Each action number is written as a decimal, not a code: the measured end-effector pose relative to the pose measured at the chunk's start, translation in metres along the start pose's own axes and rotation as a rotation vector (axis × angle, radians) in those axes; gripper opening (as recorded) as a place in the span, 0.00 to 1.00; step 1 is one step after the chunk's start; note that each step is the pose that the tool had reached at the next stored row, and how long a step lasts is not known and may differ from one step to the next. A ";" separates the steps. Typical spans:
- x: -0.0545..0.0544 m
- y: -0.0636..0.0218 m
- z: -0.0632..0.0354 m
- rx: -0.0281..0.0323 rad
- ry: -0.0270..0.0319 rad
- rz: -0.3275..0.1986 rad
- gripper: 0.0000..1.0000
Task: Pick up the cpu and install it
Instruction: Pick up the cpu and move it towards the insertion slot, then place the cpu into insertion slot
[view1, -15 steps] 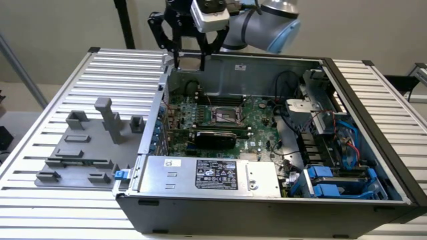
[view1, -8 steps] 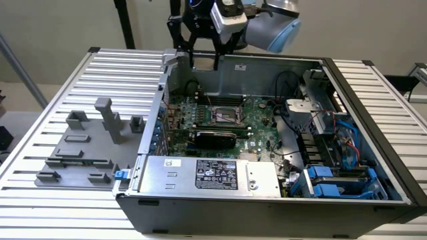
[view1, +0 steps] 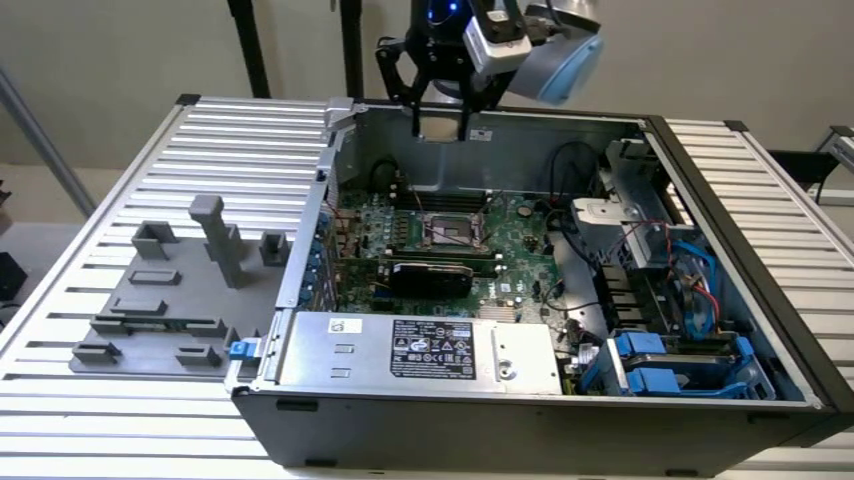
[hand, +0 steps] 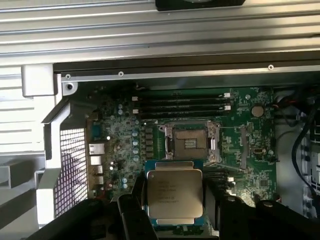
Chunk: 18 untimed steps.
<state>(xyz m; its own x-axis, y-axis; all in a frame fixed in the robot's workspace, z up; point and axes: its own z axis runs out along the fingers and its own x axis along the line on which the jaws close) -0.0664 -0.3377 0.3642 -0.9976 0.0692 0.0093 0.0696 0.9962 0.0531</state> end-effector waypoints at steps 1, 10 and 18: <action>-0.004 0.0020 0.0015 0.0005 -0.0001 0.000 0.55; -0.034 0.0113 0.0154 0.0098 -0.0009 0.000 0.55; -0.035 0.0115 0.0165 0.0103 -0.0007 0.000 0.55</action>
<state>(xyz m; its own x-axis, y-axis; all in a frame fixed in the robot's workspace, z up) -0.0304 -0.3278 0.3481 -0.9976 0.0691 0.0086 0.0694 0.9967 0.0428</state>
